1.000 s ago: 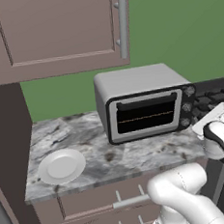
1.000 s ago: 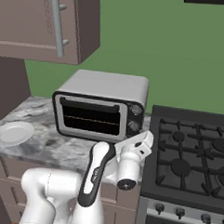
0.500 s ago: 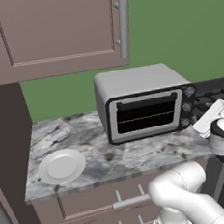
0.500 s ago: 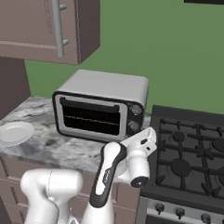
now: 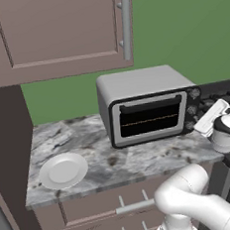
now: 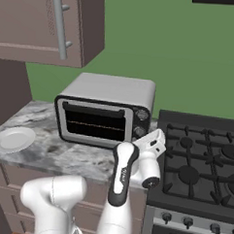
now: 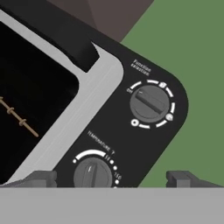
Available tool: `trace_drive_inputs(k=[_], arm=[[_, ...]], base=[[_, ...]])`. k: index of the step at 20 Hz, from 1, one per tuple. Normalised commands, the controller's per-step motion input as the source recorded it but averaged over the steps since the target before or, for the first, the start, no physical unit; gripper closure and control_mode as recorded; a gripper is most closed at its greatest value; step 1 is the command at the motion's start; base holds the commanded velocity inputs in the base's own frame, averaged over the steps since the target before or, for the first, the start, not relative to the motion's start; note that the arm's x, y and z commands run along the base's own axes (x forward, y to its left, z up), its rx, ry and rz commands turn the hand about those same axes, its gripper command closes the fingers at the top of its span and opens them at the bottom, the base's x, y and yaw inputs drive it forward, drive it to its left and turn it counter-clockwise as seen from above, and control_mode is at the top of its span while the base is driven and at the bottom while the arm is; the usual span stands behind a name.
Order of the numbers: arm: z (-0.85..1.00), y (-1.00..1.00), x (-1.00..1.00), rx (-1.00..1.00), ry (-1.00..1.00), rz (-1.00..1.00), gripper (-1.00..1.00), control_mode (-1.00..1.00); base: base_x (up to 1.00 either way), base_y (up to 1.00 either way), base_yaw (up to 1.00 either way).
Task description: Pull the toaster oven rack outwards. Pick up the baguette from the plate and place it on the toaster oven rack. Close the toaster oven door fully and set the temperature to the lowest setting.
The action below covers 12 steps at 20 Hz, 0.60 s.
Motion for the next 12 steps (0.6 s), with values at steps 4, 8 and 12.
trace_drive_inputs(k=[4,8,12], arm=[[-0.12,0.00,0.15,0.00,0.00,0.00,-1.00,-1.00],[0.00,0.00,0.04,0.00,0.00,0.00,-1.00,-1.00],[0.00,0.00,0.00,0.00,0.00,0.00,-1.00,-1.00]], base=[[0.00,0.00,0.00],[0.00,0.00,0.00],[0.00,0.00,0.00]])
